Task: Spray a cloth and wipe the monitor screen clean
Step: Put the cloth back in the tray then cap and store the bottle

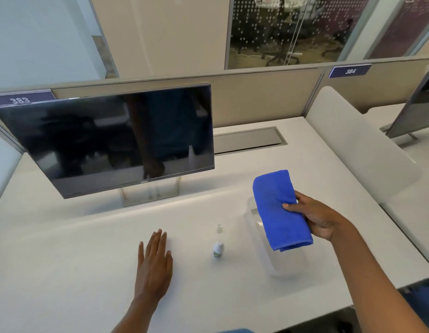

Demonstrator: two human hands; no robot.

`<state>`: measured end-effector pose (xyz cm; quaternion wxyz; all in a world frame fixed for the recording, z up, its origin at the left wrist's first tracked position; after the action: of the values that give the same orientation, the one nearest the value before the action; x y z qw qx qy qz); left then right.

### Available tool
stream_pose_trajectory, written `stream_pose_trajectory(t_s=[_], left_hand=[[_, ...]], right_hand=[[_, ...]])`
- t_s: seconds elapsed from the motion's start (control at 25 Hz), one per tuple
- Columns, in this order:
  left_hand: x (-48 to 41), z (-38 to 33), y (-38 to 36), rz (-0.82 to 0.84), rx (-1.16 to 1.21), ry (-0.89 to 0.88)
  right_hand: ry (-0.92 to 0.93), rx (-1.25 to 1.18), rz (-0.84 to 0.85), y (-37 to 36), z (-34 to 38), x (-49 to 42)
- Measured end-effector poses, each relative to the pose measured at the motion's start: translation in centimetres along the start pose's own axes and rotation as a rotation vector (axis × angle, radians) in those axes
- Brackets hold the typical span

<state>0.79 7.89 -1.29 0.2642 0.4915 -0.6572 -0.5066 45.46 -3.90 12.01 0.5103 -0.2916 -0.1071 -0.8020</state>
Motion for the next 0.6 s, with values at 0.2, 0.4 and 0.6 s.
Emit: stream_pose_trajectory(t_s=[0.2, 0.4, 0.6], left_hand=[[2.3, -1.4, -1.5, 0.055, 0.038, 0.049], [3.0, -1.7, -1.7, 0.065, 0.039, 0.079], [2.9, -2.4, -1.3, 0.05, 0.055, 0.112]], right_hand=[[-0.122, 0.069, 0.003, 2.6, -3.1, -0.9], [-0.193, 0.086, -0.038, 1.7, -5.1, -2.8], [-0.273, 0.091, -0.07, 0.5, -6.9, -4.4]])
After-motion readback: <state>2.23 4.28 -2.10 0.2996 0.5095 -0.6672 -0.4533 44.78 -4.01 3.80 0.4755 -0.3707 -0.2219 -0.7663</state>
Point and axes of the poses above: each hand's wrist, its own x-axis away from the middle knuckle, its own y-axis out of the back of the hand, z = x × y, the point moved 2 cm from there along -x, towards the middle knuckle, and after that the axes turned 11 degrees about -z, right-handed, at the moved point
